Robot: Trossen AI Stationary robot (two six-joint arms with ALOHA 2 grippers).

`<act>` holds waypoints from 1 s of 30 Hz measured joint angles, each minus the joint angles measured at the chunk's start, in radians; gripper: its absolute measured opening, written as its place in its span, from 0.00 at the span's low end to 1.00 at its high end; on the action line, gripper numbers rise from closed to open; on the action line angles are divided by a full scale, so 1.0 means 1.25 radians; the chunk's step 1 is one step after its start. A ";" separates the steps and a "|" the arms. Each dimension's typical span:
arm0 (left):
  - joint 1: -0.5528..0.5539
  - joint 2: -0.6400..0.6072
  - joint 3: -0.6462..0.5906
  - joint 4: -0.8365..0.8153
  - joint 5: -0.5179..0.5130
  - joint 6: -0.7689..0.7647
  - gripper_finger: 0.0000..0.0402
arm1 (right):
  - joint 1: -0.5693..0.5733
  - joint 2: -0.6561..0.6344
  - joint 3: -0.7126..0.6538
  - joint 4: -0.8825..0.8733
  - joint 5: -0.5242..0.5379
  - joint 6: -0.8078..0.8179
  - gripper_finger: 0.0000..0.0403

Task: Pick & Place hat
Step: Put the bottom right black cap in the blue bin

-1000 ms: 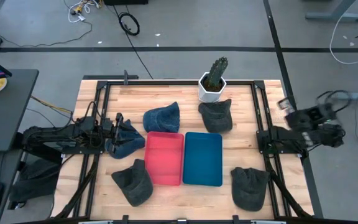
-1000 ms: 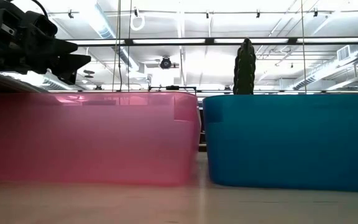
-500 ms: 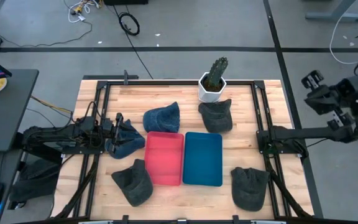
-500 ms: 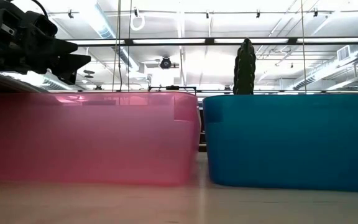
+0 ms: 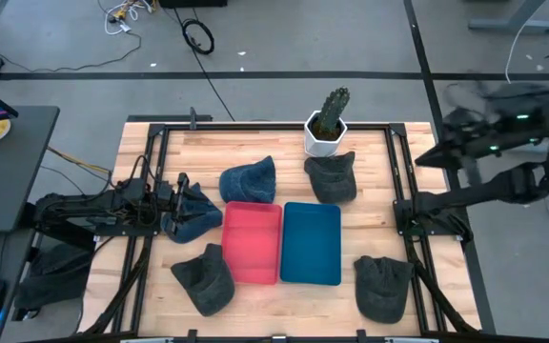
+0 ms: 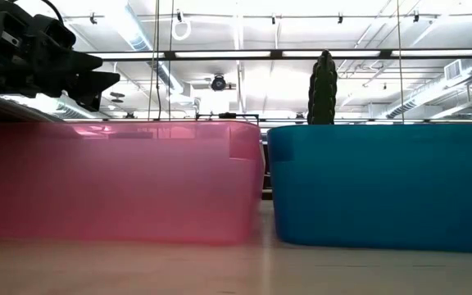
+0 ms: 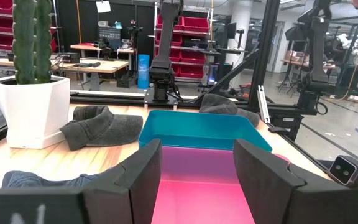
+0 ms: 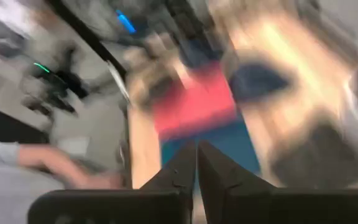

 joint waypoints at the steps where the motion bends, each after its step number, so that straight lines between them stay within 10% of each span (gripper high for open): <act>1: 0.000 0.000 0.000 0.000 0.000 0.000 0.51 | 0.006 0.015 -0.003 0.010 -0.002 0.025 0.05; 14: 0.000 0.000 0.000 -0.001 0.000 0.000 0.51 | 0.349 0.022 -0.236 0.025 0.035 0.352 0.05; 30: 0.000 0.000 0.000 -0.001 0.000 0.000 0.51 | 0.952 0.134 -0.407 0.226 0.344 0.822 0.05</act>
